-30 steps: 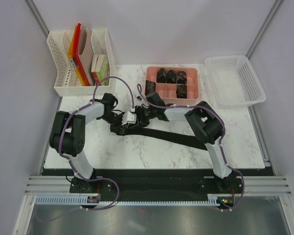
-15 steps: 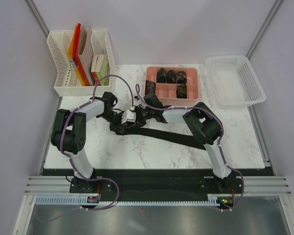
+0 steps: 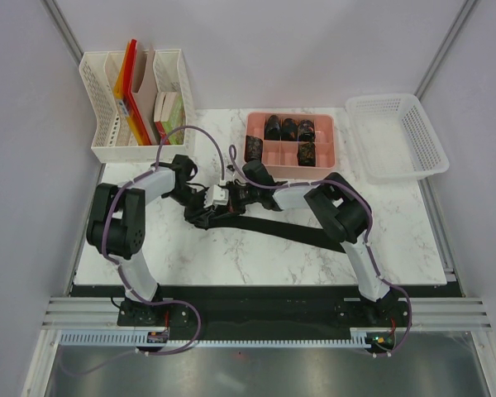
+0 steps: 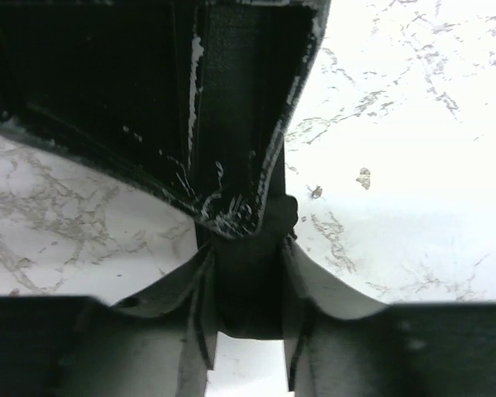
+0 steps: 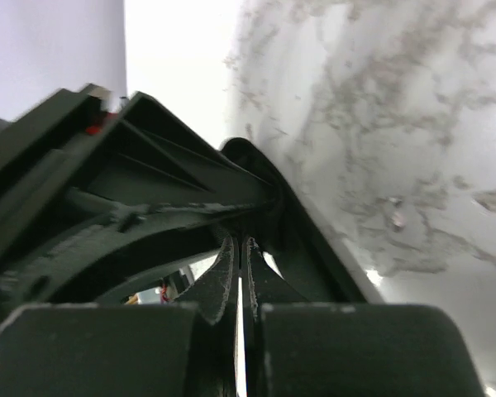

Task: Roll the ties
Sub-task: Roll the tie at the center of the board.

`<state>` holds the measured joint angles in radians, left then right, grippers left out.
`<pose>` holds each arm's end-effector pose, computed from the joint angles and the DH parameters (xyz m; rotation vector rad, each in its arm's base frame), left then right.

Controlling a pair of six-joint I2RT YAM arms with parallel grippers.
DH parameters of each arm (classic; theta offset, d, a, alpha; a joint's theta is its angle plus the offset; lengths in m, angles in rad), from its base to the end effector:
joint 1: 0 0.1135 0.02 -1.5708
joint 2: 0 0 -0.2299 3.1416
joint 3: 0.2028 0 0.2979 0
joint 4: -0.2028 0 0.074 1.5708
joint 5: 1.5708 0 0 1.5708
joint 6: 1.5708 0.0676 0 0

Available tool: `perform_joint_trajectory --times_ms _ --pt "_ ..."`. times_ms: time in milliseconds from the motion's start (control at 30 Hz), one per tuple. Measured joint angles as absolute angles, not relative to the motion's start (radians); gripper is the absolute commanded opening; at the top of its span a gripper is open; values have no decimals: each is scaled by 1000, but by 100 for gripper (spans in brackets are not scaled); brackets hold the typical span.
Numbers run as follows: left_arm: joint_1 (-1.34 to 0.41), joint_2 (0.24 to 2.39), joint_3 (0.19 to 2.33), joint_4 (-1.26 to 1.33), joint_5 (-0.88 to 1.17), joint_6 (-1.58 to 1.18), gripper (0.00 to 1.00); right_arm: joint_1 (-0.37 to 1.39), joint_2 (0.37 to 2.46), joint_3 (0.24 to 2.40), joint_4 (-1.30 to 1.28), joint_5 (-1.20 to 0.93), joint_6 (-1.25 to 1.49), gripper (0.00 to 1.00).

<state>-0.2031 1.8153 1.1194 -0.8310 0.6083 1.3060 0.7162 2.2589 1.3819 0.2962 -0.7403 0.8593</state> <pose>0.3289 -0.1072 0.0662 1.8652 1.9568 -0.6917 0.3490 0.3642 0.0371 -0.3359 2.4743 1.6041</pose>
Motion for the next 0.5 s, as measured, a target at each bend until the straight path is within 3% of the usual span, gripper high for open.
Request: perform_joint_trajectory --times_ms 433,500 --pt "-148 1745 1089 -826 627 1305 59 710 2259 1366 217 -686 784 0" --pt "-146 1713 1072 -811 628 1305 68 710 2259 1366 212 -686 778 0"
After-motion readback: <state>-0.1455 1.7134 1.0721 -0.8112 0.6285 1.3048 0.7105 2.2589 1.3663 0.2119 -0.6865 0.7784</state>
